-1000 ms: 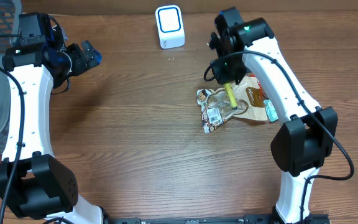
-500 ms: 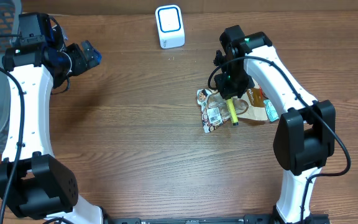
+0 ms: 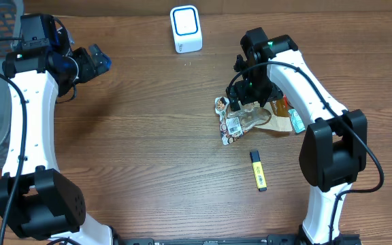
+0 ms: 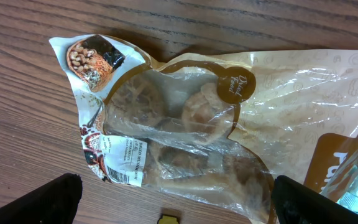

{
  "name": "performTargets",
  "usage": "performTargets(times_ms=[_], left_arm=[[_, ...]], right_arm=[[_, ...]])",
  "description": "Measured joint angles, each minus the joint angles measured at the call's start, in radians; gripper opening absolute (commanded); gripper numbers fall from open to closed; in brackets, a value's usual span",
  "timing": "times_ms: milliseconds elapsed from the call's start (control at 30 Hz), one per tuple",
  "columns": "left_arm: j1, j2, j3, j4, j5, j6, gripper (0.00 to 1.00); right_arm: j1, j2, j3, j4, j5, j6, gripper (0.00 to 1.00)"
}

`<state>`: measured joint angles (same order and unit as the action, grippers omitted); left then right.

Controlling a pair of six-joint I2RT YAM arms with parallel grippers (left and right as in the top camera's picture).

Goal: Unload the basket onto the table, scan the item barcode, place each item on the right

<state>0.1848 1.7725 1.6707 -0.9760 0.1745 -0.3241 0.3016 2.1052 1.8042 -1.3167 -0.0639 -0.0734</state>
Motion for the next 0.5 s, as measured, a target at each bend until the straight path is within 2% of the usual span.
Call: performTargets(times_ms=[500], left_arm=[[0.0, 0.0, 0.0, 0.0, 0.0, 0.0, 1.0]], right_arm=[[0.0, 0.0, 0.0, 0.002, 0.0, 0.0, 1.0]])
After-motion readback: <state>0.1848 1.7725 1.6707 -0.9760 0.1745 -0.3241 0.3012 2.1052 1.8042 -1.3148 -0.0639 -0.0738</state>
